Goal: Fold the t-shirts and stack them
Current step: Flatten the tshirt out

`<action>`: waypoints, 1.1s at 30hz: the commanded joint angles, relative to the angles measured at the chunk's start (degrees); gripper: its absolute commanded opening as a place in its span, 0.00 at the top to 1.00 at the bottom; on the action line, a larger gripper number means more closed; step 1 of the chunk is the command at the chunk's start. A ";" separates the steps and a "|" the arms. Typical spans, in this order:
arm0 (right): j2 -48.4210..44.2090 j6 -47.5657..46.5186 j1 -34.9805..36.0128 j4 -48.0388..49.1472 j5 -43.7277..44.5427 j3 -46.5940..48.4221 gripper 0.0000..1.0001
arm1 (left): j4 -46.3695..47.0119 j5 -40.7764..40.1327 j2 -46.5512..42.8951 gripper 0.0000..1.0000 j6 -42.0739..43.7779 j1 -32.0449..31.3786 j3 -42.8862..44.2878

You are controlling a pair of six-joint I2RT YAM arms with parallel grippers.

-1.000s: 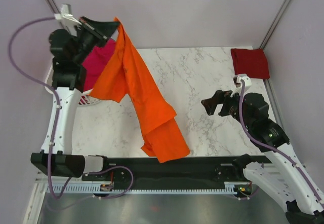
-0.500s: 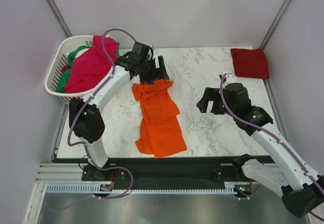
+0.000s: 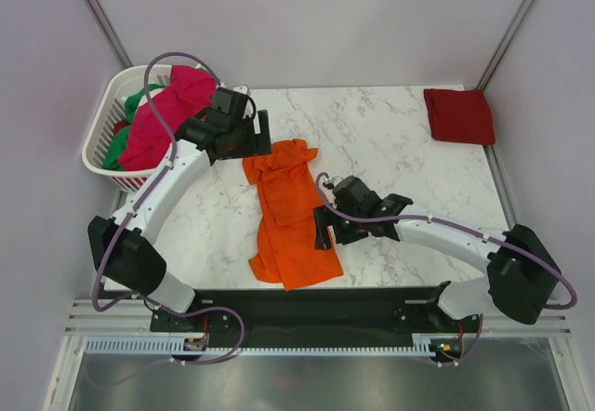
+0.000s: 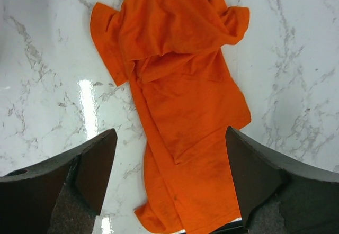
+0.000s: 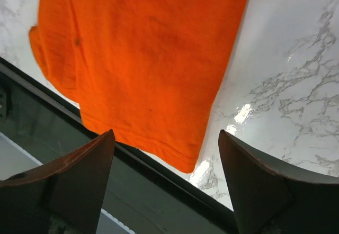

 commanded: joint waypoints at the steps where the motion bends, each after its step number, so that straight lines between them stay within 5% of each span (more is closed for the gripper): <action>1: 2.80 3.31 0.67 4.24 1.38 -1.63 0.13 | -0.67 -2.98 -3.14 0.10 3.00 0.37 -3.16; 6: 9.66 3.31 1.47 4.68 2.43 -2.16 0.19 | -0.67 -2.98 -6.04 0.10 3.00 1.07 -6.42; 9: 12.56 3.83 1.64 5.38 1.74 -3.13 0.31 | 0.46 -4.64 -7.54 0.10 3.17 1.94 -9.05; 17: 13.63 3.14 0.42 4.77 4.62 -2.96 0.96 | 2.14 -2.36 -12.10 0.10 3.62 6.69 -16.00; 20: 12.40 0.34 -6.86 0.39 7.34 -0.15 1.00 | 2.32 -2.54 -13.68 0.11 3.70 7.31 -17.49; 24: 12.21 -1.61 -28.47 -1.30 12.44 7.82 1.00 | 2.49 -2.63 -15.36 0.11 3.53 7.49 -18.55; 25: 13.26 -1.44 -31.64 -1.21 13.67 9.94 0.99 | 2.49 -2.37 -15.62 0.11 3.44 7.57 -18.73; 26: 16.32 -1.44 -34.10 -1.21 14.20 12.31 0.82 | 2.49 -2.10 -15.63 0.11 3.35 7.57 -18.82; 28: 21.94 -2.23 -38.60 -3.65 17.88 20.74 0.26 | 2.41 -1.14 -16.06 0.11 3.09 7.57 -18.90; 29: 23.19 -2.58 -39.66 -5.15 19.29 23.56 0.13 | 2.49 -0.96 -16.24 0.11 3.00 7.57 -19.08; 30: 24.08 -3.97 -39.67 -6.47 20.79 28.03 0.04 | 2.49 -0.70 -16.76 0.11 3.00 7.57 -19.34; 33: 21.64 -5.56 -38.53 -7.81 18.09 27.64 0.02 | 2.84 -0.52 -17.91 0.11 2.91 7.57 -21.36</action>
